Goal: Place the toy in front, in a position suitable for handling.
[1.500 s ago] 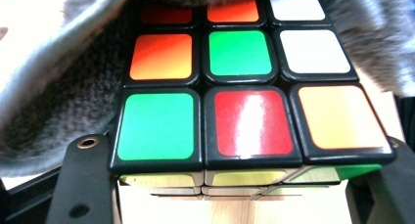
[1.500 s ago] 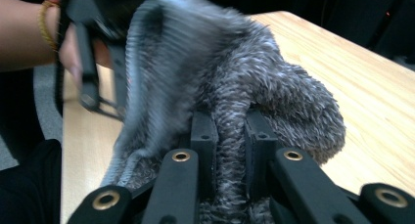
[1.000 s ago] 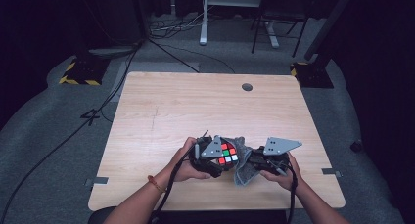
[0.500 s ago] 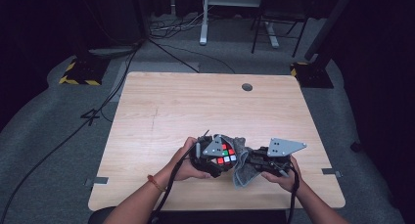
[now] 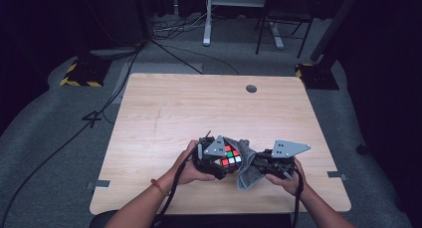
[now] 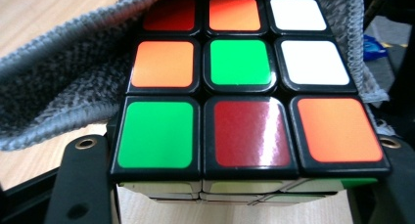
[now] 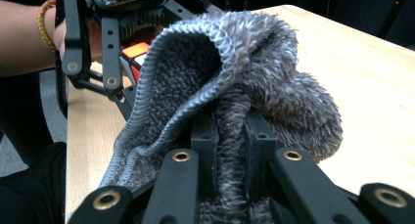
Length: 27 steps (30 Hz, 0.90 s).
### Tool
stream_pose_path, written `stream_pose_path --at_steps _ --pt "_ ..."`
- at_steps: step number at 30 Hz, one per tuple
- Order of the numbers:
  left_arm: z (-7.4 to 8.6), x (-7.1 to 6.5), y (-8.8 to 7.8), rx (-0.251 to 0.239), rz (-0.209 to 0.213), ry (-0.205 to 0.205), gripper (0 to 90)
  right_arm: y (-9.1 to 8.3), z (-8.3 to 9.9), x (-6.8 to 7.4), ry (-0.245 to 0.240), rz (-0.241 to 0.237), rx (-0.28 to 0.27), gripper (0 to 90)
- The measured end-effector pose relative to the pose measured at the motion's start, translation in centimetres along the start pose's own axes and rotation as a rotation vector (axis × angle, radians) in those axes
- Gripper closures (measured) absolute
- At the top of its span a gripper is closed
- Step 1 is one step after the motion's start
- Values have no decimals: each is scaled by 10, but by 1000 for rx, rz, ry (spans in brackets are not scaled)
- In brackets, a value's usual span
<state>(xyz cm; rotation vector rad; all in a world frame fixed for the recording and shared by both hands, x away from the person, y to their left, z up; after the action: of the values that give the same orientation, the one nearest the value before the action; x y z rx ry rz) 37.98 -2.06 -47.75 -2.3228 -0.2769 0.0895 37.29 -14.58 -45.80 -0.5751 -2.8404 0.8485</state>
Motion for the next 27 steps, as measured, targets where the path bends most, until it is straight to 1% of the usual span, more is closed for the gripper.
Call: stream_pose_path --at_steps 2,3,5,6,7,9,10,11,13,14,15,16,17,18,19,21,22,23,25,27 --pt "2 1 2 9 22 -7 324 1 0 1 -11 2 2 793" --pt "2 2 2 14 26 -10 324 1 0 1 -11 0 -1 793" --pt "4 2 3 32 9 -1 324 1 -1 1 -12 0 -2 795" --pt "4 2 3 42 7 5 323 1 -1 2 -15 -1 -2 795" --pt "6 2 4 66 1 10 322 1 0 2 -17 -2 -2 795" --pt "8 2 6 93 -39 32 319 2 -1 3 -21 -11 -6 795" --pt "9 1 6 106 -46 30 318 2 -1 3 -21 -11 -6 795" --pt "8 2 7 109 -49 35 318 2 -1 3 -21 -10 -6 796" --pt "10 3 10 137 -70 40 316 2 0 2 -16 -16 -15 796" --pt "12 3 12 157 -76 32 312 2 0 2 -13 -18 -17 796" --pt "12 3 13 158 -72 15 304 2 0 3 -13 -30 -23 795" --pt "11 3 14 132 -58 7 300 2 -1 4 -13 -48 -30 795" --pt "11 2 13 112 -64 22 303 3 -1 6 -19 -45 -24 795" --pt "11 1 12 112 -70 32 310 4 -1 6 -24 -32 -13 795" --pt "9 1 11 101 -81 42 311 3 -1 6 -27 -27 -9 795" --pt "6 0 7 78 -76 45 312 3 2 2 -38 17 15 795" --pt "5 0 6 78 -82 53 312 3 3 0 -36 26 23 795" --pt "4 0 5 73 -94 61 313 4 4 -1 -30 22 25 795" --pt "4 -1 6 78 -82 62 313 6 6 -1 -34 33 43 795" --pt "6 0 8 97 -87 68 316 6 4 3 -45 27 33 795"
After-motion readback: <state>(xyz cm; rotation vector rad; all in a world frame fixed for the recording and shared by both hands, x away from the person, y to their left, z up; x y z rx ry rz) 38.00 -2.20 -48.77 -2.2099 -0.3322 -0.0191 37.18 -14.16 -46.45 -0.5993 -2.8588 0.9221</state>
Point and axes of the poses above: each handheld gripper's, and its own axes: y roughly forward along the jaws, z roughly out of its underside, x roughly to its left, the point moved 8 cm from there along y, roughly forward along the jaws, and after that the axes turned 9 degrees about x, right-handed, at the moved point
